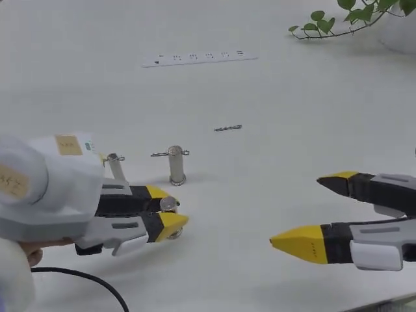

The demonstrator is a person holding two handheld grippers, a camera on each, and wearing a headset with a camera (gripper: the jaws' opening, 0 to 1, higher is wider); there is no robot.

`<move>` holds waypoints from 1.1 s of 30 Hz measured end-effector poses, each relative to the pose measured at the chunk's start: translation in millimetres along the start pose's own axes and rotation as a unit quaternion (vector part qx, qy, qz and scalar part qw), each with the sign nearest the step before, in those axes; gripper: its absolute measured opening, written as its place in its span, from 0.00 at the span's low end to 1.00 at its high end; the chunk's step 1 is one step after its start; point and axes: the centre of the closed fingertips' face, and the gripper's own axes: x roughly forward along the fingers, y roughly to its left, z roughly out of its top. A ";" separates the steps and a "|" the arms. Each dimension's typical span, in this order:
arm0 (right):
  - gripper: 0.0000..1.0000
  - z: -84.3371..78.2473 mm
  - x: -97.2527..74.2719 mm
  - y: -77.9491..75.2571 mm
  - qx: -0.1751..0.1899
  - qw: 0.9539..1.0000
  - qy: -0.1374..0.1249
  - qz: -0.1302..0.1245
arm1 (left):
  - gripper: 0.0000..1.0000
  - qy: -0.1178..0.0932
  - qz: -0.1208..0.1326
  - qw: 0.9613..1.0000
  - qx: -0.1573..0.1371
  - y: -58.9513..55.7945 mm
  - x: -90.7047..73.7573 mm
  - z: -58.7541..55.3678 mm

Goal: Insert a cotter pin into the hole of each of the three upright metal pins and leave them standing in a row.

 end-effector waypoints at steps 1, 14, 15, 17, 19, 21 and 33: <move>0.90 -0.9 -0.2 -0.3 0.000 1.000 0.004 0.000 | 0.18 -0.012 -0.007 1.000 0.000 -3.5 -1.2 4.8; 0.90 14.5 -9.9 -14.1 -0.024 0.999 0.022 -0.017 | 0.55 -0.043 0.000 0.998 -0.052 -17.7 -40.4 4.0; 0.90 15.7 -10.1 -15.5 -0.026 0.999 0.024 -0.018 | 0.58 -0.044 0.002 0.998 -0.055 -18.0 -43.2 2.8; 0.90 17.6 -11.4 -19.7 -0.037 0.998 0.034 -0.024 | 0.67 -0.048 0.013 0.996 -0.071 -17.2 -49.4 -0.1; 0.90 18.6 -12.7 -22.8 -0.052 0.997 0.050 -0.028 | 0.80 -0.048 0.040 0.994 -0.090 -11.4 -55.8 -5.4; 0.89 21.7 -12.7 -23.8 -0.061 0.996 0.056 -0.025 | 0.96 -0.048 0.048 0.993 -0.093 -10.5 -61.1 -9.6; 0.89 51.2 0.4 -24.2 -0.163 0.979 0.121 0.027 | 0.99 -0.062 0.081 0.988 -0.117 -9.1 -81.9 -15.5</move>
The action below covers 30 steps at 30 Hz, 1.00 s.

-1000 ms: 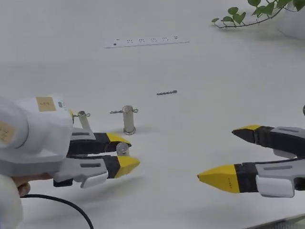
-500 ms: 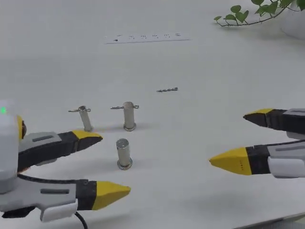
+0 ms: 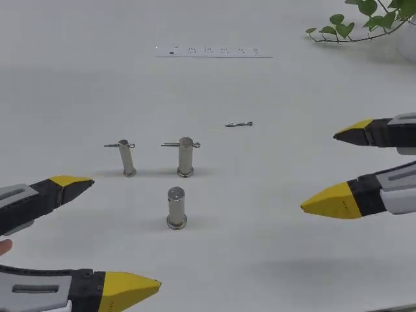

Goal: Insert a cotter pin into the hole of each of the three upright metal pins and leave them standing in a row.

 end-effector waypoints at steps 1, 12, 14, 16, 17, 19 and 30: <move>0.88 2.6 1.2 -1.8 -0.009 1.000 0.004 0.003 | 0.99 0.000 0.000 1.000 -0.001 -0.6 -0.6 -0.3; 0.85 19.9 28.1 -28.9 -0.122 0.988 0.085 0.047 | 0.99 -0.016 0.026 1.000 0.000 2.5 -8.0 5.8; 0.83 22.3 35.0 -33.2 -0.135 0.985 0.095 0.059 | 0.99 -0.018 0.030 0.999 0.000 3.5 -8.9 6.8; 0.79 26.0 42.1 -36.9 -0.146 0.982 0.100 0.066 | 0.99 -0.020 0.032 0.999 -0.001 3.7 -9.7 7.2; 0.78 28.2 45.6 -38.7 -0.149 0.981 0.101 0.068 | 0.99 -0.020 0.032 0.999 -0.002 3.4 -10.0 6.9; 0.76 30.3 54.2 -43.5 -0.154 0.979 0.108 0.074 | 0.99 -0.018 0.033 0.999 -0.005 3.6 -10.5 5.5; 0.72 35.4 95.2 -82.9 -0.163 0.971 0.148 0.091 | 0.99 -0.019 0.042 0.999 -0.016 7.9 -12.6 3.3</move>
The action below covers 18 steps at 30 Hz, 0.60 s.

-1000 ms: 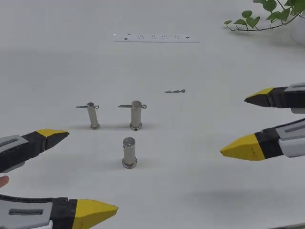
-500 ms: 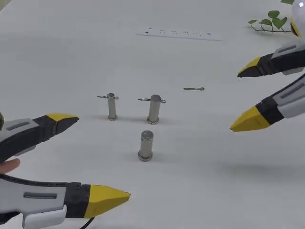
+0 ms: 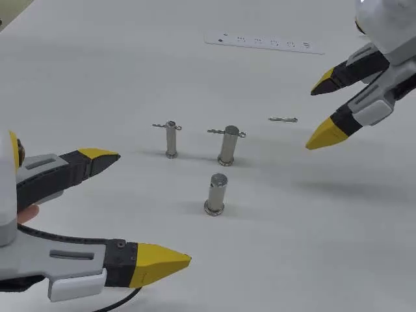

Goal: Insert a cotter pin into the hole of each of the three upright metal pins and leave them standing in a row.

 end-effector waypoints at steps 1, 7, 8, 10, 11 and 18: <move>0.71 0.7 3.0 2.0 0.006 1.000 0.004 0.003 | 0.99 -0.001 0.003 1.000 0.001 0.9 0.1 -0.3; 0.67 7.1 18.4 -10.9 0.031 0.999 0.002 0.013 | 0.99 -0.017 0.020 1.000 -0.015 6.4 -2.1 4.2; 0.66 5.2 21.6 -16.3 0.021 1.000 0.010 0.006 | 0.98 -0.016 0.020 1.000 -0.014 6.3 -2.5 4.0; 0.62 0.6 25.9 -18.2 0.013 1.000 0.022 0.003 | 0.98 -0.014 0.021 1.000 -0.016 6.4 -3.5 3.1; 0.60 -1.0 29.1 -19.5 0.014 1.000 0.028 0.001 | 0.98 -0.015 0.022 0.999 -0.018 6.7 -3.9 3.0; 0.51 -3.0 40.8 -32.2 0.035 0.999 0.038 -0.005 | 0.96 -0.030 0.026 0.999 -0.037 7.5 -7.1 4.2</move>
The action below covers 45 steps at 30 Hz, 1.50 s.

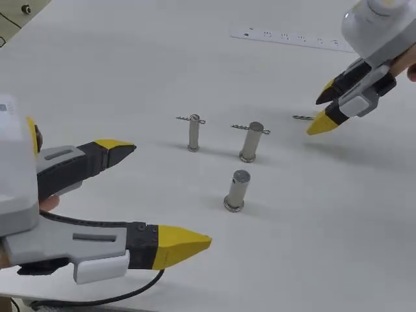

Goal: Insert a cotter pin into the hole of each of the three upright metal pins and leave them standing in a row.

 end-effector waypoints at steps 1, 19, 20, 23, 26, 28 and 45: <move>0.50 0.2 -0.4 2.7 0.003 1.000 -0.004 0.002 | 0.96 0.001 0.001 1.000 0.002 0.2 -0.1 -0.1; 0.28 -14.5 13.1 5.5 -0.018 0.998 0.055 -0.008 | 0.91 0.018 -0.008 1.000 -0.005 -5.1 2.0 -11.7; 0.28 -14.0 13.1 6.5 -0.016 0.998 0.056 -0.007 | 0.91 0.019 -0.009 1.000 -0.005 -5.6 2.0 -12.2; 0.27 -14.1 11.9 7.9 -0.011 0.998 0.061 -0.008 | 0.91 0.022 -0.012 1.000 -0.009 -7.4 2.5 -13.5; 0.20 -14.7 11.3 9.4 -0.013 0.998 0.068 -0.010 | 0.91 0.024 -0.010 1.000 -0.006 -7.1 2.7 -14.4; 0.16 -16.1 12.3 5.1 -0.019 0.997 0.074 -0.010 | 0.91 0.025 -0.010 1.000 -0.008 -7.1 2.5 -15.0; 0.03 -17.7 11.1 4.4 0.020 0.997 0.074 -0.018 | 0.81 0.015 0.000 1.000 -0.023 -6.1 1.2 -4.7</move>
